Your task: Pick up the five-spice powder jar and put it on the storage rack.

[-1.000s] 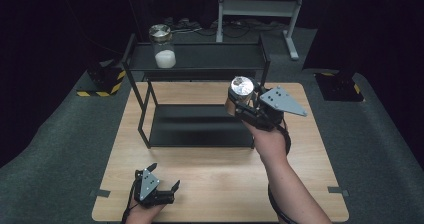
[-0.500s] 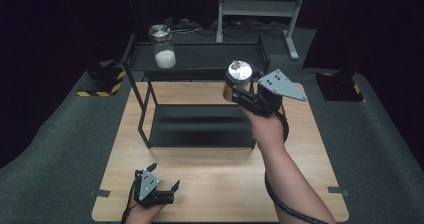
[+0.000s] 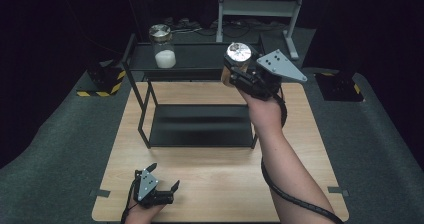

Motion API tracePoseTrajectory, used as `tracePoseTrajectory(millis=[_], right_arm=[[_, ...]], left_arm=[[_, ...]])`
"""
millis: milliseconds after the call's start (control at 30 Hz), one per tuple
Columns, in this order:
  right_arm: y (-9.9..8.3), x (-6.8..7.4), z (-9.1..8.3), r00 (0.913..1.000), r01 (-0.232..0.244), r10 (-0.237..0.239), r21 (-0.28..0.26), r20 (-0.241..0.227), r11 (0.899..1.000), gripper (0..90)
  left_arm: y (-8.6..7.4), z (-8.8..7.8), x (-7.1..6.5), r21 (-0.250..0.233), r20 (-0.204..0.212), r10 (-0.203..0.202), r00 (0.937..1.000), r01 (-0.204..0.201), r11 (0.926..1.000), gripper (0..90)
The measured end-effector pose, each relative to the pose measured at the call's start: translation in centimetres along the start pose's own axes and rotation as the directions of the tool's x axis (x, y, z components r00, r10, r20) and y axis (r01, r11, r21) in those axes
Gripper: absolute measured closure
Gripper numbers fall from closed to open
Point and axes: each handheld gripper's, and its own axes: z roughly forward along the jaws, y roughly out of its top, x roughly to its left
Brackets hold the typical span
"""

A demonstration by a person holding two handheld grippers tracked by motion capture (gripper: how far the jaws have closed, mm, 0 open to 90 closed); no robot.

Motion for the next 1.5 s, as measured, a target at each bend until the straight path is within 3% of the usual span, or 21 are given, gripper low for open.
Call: tracePoseTrajectory(millis=[600, 1033, 1500], right_arm=[[1.3, -0.2, 3.8, 0.9989, 0.008, -0.010, 0.026, 0.046, 1.000, 34.0], [1.0, -1.1, 6.8, 0.9972, -0.016, 0.013, 0.034, 0.074, 0.999, 34.0], [-0.1, -1.3, 8.2, 0.9971, -0.033, 0.030, 0.046, 0.070, 0.998, 33.9]], left_arm=[[-0.3, -0.2, 0.2, -0.018, 0.014, 0.002, 0.9999, -0.001, 0.9998, 0.4], [-0.4, -0.2, 0.5, -0.023, 0.022, 0.001, 0.9998, -0.001, 0.9997, 0.4], [-0.8, -0.4, 0.7, -0.040, 0.033, -0.006, 0.9994, 0.007, 0.9992, 0.4]])
